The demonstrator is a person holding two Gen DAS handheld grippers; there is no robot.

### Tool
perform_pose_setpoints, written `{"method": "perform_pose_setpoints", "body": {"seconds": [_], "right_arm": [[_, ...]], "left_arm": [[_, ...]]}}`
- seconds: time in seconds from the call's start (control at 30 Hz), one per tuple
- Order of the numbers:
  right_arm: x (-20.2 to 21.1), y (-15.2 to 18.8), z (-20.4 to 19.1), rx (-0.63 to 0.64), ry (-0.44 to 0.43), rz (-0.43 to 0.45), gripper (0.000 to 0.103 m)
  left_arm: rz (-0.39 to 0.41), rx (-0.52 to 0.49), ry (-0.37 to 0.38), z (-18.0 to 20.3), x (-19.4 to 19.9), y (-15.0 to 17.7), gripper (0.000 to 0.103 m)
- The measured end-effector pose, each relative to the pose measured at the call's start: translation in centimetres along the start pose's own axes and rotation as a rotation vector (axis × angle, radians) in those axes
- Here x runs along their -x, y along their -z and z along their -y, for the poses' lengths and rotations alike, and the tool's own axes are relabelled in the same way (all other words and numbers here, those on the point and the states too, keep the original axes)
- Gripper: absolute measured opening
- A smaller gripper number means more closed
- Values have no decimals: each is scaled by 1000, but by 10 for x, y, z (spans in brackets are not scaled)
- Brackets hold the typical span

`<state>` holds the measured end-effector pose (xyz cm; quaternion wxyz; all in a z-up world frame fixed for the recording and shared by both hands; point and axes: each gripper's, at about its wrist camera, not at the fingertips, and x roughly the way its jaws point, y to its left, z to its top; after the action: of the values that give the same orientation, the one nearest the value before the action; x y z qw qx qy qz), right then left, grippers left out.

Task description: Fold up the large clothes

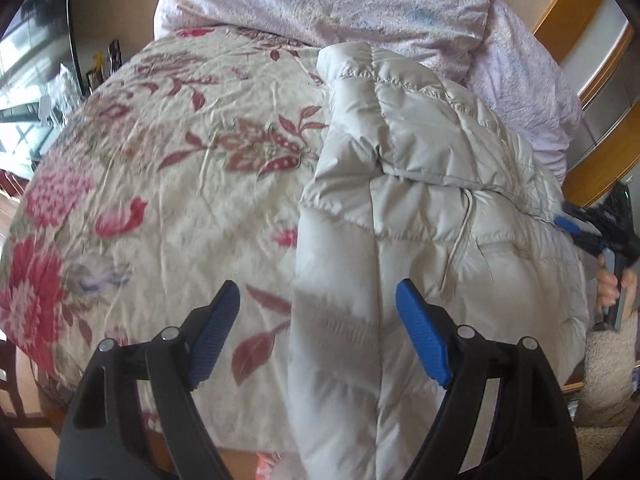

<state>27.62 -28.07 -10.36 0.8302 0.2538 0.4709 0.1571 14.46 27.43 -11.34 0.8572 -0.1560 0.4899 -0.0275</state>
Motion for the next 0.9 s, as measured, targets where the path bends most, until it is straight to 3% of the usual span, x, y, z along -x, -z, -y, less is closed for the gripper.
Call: {"method": "perform_pose_setpoints", "body": {"seconds": [0.17,0.3,0.37,0.5,0.63,0.8,0.9], "right_arm": [[82,44,57,-52,132,76,73],[108,90,117,-172,168,22,73],[113,105,138,-221,140,2,73],[106,130,160,-280,3,-21,73],[107,142,161,-263,-101,-26,73],[105,153,152,-235,-144,-35,72],[101,156,158,-275,-193,-38,60]], "left_arm": [[-38,57,78,-11,4,21,80],[-69,81,161,-10,0,42,77],[-58,79,170,-7,1,50,76],[-61,118,243,-6,5,65,70],[-56,150,275,-8,12,81,63],[-58,201,316,-15,20,101,53],[-75,235,344,-19,15,110,49]]}}
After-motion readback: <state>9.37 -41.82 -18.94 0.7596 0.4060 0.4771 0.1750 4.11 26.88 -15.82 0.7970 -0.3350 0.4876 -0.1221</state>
